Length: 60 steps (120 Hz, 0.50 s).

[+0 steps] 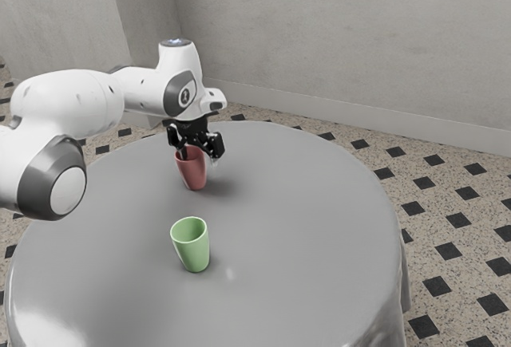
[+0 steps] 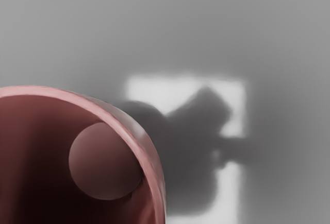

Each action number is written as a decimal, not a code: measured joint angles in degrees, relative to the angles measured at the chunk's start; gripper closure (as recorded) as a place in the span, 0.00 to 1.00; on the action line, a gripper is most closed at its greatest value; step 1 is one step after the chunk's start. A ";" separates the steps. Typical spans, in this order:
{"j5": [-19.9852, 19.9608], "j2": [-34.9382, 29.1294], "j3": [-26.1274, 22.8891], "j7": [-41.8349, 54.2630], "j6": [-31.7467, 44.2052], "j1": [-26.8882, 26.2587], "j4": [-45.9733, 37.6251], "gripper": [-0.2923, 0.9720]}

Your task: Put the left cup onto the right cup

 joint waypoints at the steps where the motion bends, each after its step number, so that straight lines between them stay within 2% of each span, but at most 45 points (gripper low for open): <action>1: 0.00 0.01 0.00 -0.01 0.07 0.00 -0.05 0.25; 40: -0.35 0.91 -0.01 -0.34 2.76 0.40 -0.32 0.27; 60: -0.45 0.92 0.00 -0.43 3.29 0.45 -0.46 0.39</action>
